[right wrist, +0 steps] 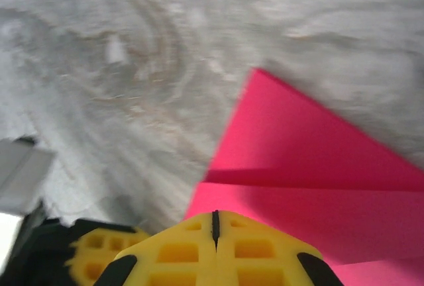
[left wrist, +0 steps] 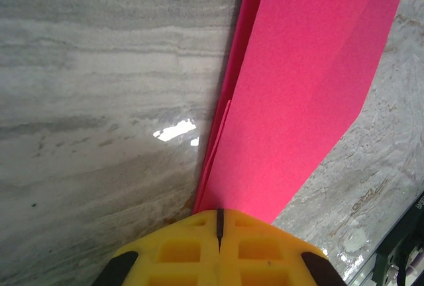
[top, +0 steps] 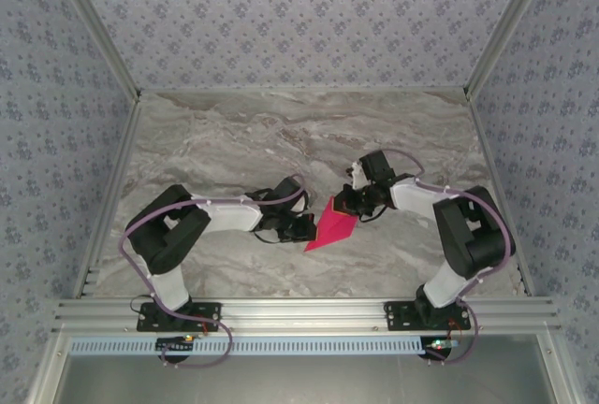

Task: Fold a paper plane with a square sheet of paper (pick it up from the middle)
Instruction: Fourth fold the wing at the center of the table.

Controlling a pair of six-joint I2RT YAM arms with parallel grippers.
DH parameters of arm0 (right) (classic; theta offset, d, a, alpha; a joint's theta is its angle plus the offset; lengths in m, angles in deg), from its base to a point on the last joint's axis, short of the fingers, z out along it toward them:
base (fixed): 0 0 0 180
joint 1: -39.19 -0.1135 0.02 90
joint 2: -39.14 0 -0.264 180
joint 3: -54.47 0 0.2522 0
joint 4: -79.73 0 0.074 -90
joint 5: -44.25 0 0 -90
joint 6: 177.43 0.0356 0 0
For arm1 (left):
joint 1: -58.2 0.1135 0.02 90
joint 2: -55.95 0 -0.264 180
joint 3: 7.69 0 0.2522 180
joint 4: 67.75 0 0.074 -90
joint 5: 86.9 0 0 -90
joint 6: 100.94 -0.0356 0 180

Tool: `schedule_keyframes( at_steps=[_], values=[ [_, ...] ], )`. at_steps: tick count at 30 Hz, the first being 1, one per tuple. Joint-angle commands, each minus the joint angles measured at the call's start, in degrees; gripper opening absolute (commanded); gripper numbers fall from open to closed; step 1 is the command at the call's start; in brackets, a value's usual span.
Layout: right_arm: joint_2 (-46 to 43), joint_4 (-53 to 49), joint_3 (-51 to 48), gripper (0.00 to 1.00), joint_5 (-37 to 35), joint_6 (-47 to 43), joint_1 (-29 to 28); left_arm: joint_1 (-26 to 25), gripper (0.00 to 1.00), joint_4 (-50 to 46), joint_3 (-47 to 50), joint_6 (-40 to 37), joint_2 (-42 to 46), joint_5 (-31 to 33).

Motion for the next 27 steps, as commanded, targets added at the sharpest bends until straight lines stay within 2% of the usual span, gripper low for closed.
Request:
schedule_keyframes(
  at_steps=[1, 9, 17, 27],
  values=[
    [-1.8, 2.8, -2.7, 0.0, -0.2, -1.8, -2.8, -0.3, 0.0, -7.9, 1.0, -1.0, -1.7, 4.0],
    [1.8, 5.6, -3.7, 0.0, -1.8, 1.0, -9.0, -0.2, 0.0, -10.7, 4.0, -1.2, 2.4, 6.9],
    [4.8, 9.0, -3.1, 0.0, -0.4, 2.8, -12.7, 0.2, 0.0, -11.5, 9.0, 0.4, 8.0, 8.3],
    [6.9, 13.4, -3.9, 0.0, 0.6, 5.0, -16.9, 0.3, 0.0, -10.5, 8.7, 0.8, 8.0, 8.0]
  ],
)
